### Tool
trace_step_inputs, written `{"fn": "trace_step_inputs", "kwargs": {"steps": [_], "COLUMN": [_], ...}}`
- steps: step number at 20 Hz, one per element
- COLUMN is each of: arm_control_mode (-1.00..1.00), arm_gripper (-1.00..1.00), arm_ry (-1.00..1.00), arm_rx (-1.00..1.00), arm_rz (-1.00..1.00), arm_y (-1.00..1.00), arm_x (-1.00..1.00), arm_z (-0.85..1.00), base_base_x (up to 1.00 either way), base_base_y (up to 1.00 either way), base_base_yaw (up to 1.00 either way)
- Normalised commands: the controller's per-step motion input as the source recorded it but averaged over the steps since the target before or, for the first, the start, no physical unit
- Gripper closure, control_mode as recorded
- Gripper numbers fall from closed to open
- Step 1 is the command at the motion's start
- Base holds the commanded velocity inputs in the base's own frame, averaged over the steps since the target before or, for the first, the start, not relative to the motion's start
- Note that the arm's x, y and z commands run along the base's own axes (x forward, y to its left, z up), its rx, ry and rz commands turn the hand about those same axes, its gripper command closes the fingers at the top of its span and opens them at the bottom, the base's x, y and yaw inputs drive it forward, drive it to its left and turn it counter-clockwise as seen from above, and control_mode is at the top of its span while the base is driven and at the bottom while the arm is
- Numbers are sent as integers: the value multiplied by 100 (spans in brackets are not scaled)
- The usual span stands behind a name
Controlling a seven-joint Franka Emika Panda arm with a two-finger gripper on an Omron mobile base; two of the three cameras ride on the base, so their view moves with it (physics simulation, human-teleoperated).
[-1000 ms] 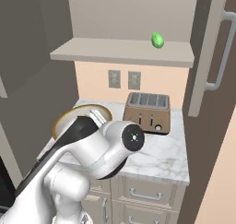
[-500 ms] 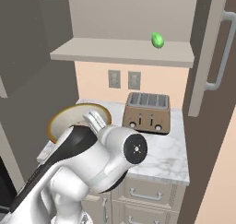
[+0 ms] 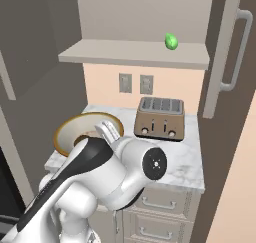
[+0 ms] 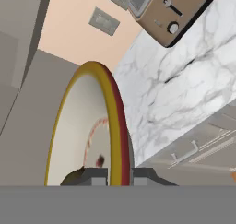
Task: Pick the kiwi from the cabinet and place it in the bowl. Then pick the bowl and place it in the sink. Then turn on the sink facuet.
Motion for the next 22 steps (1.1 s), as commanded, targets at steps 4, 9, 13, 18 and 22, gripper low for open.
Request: {"fn": "trace_step_inputs", "kwargs": {"steps": [4, 9, 13, 18, 22], "arm_control_mode": [100, 100, 100, 100, 100], "arm_gripper": [100, 100, 100, 100, 100], "arm_ry": [0, 0, 0, 0, 0], "arm_rx": [0, 0, 0, 0, 0], "arm_rz": [0, 0, 0, 0, 0], "arm_y": [0, 0, 0, 0, 0], "arm_x": [0, 0, 0, 0, 0], "arm_z": [0, 0, 0, 0, 0], "base_base_x": [-100, -96, -39, -73, -47], "base_base_y": [-16, -24, -38, -5, 0], "base_base_yaw": [0, 1, 63, 84, 76]}}
